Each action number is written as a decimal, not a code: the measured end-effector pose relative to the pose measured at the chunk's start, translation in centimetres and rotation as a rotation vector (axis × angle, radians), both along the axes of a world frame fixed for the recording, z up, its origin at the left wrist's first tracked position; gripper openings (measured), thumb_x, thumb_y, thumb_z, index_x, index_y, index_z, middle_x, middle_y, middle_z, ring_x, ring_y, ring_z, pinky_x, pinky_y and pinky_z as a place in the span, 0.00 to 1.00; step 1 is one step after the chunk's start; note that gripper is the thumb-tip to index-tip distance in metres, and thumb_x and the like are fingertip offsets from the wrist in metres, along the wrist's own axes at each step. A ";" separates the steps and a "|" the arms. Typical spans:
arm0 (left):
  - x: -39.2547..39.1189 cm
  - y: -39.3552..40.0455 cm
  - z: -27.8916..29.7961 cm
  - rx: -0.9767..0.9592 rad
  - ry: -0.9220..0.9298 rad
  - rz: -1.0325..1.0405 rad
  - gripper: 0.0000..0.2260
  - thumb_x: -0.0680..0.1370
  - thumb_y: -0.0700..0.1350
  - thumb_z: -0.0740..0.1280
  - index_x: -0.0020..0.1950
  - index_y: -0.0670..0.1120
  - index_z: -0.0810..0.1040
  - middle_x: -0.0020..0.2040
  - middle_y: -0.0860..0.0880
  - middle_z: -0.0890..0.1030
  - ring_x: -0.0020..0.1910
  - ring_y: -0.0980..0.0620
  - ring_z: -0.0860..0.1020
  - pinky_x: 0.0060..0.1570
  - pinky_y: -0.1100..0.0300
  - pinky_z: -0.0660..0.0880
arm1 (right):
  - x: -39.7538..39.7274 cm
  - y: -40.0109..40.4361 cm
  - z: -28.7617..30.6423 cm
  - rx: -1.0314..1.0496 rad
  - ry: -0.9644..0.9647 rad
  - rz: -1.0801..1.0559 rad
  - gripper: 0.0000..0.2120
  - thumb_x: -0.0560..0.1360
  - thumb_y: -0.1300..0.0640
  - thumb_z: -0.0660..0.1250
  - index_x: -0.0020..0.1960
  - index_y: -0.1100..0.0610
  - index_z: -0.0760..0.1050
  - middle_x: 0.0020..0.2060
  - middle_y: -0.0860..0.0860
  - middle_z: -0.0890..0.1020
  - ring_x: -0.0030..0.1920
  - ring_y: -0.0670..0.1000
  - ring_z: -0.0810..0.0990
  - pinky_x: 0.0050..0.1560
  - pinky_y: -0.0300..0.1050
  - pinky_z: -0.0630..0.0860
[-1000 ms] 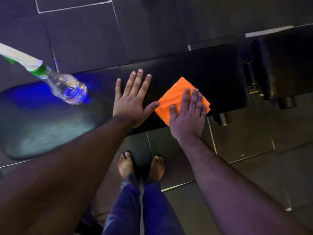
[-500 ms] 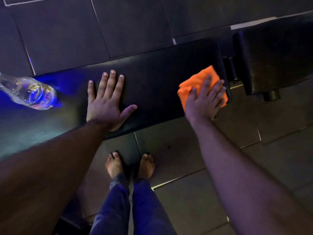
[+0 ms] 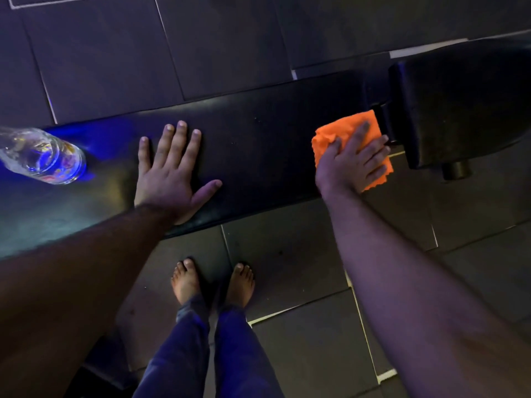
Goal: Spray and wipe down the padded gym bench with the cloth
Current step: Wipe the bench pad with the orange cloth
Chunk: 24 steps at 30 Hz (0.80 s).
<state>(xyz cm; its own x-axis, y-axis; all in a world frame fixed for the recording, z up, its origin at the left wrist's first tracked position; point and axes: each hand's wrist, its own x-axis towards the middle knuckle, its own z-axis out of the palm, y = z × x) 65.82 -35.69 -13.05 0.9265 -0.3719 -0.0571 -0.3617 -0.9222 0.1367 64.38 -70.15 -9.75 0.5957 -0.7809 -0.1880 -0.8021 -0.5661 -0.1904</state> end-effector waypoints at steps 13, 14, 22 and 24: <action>0.1 0.2 -1.1 0.001 -0.026 0.009 0.47 0.79 0.78 0.48 0.90 0.53 0.44 0.89 0.51 0.40 0.89 0.45 0.44 0.84 0.34 0.42 | 6.1 -2.5 0.3 0.033 0.053 0.064 0.32 0.86 0.38 0.49 0.87 0.44 0.45 0.87 0.58 0.49 0.85 0.66 0.50 0.81 0.70 0.48; 0.0 0.2 -1.0 0.002 -0.016 0.013 0.47 0.79 0.78 0.48 0.90 0.53 0.44 0.89 0.51 0.40 0.89 0.46 0.42 0.84 0.34 0.42 | 6.9 -2.7 0.4 0.033 0.057 0.072 0.33 0.86 0.38 0.48 0.87 0.44 0.44 0.87 0.57 0.49 0.85 0.65 0.51 0.81 0.70 0.49; -0.1 -0.2 0.7 0.007 0.035 0.018 0.47 0.79 0.77 0.52 0.90 0.51 0.46 0.90 0.45 0.48 0.87 0.50 0.40 0.84 0.32 0.43 | -2.9 1.7 0.7 -0.043 0.072 0.338 0.34 0.86 0.39 0.49 0.88 0.47 0.44 0.87 0.57 0.46 0.86 0.65 0.45 0.82 0.69 0.43; 0.0 -0.1 0.4 -0.003 0.026 0.010 0.47 0.79 0.77 0.51 0.90 0.51 0.45 0.90 0.47 0.47 0.87 0.50 0.40 0.84 0.32 0.43 | 0.9 0.9 0.4 -0.041 0.083 0.288 0.35 0.85 0.38 0.49 0.87 0.47 0.43 0.87 0.58 0.45 0.86 0.66 0.44 0.82 0.70 0.43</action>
